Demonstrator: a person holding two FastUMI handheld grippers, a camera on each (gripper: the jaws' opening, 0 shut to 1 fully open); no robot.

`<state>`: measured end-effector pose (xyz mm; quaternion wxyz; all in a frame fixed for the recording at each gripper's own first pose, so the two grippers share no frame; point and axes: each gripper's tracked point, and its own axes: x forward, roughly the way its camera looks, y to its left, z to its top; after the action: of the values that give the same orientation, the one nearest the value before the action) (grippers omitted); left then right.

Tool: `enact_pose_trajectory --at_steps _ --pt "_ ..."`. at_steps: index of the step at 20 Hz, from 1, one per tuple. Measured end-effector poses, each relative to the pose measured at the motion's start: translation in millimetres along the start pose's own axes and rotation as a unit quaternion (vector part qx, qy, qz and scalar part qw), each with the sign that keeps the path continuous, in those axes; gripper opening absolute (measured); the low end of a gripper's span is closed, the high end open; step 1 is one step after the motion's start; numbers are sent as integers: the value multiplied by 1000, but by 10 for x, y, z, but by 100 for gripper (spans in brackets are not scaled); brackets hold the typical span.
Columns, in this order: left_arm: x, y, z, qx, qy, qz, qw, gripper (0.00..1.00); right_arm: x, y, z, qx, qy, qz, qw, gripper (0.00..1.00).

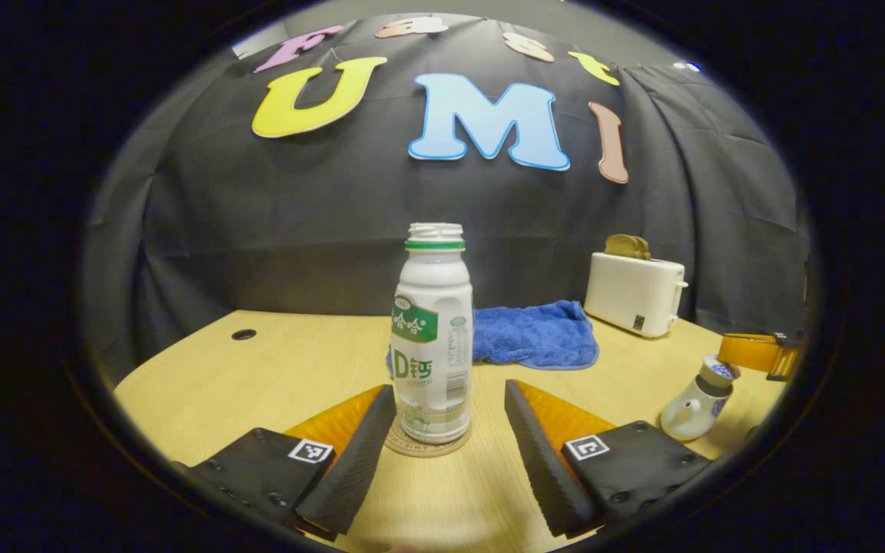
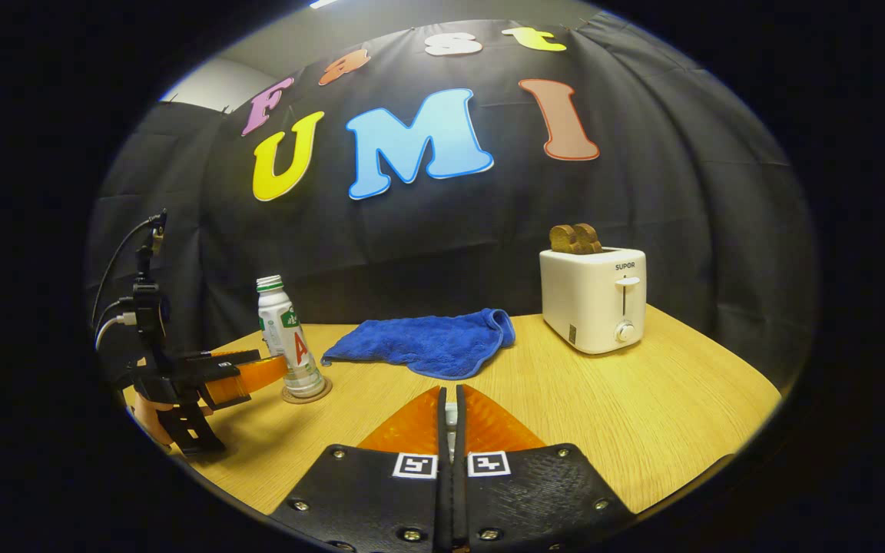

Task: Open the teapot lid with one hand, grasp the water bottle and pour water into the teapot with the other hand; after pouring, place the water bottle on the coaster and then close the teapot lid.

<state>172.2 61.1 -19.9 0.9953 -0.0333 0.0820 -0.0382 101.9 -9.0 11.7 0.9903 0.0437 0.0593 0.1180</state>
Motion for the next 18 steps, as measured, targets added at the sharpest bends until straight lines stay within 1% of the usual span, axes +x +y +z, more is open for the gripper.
enact_pose_trajectory --at_steps 3,4,5,6,11,18 --pt "-155 -83 75 4 -13 -7 1000 100 -18 30 -37 -8 4 1 1000 0" --pt "-191 -112 89 5 -16 -8 1000 94 -20 42 -58 -8 6 3 1000 0" --pt "-225 -144 108 7 -18 -10 1000 94 -23 46 -76 -8 7 4 1000 0" --pt "-257 -187 123 8 -21 -13 1000 100 -24 39 -88 -10 9 2 1000 0" --pt "-384 -412 203 12 -31 -30 999 100 -22 46 -116 -13 12 1 1000 0" --pt "-495 -527 226 25 -36 -33 999 99 -23 39 -123 -19 12 -3 1000 0"
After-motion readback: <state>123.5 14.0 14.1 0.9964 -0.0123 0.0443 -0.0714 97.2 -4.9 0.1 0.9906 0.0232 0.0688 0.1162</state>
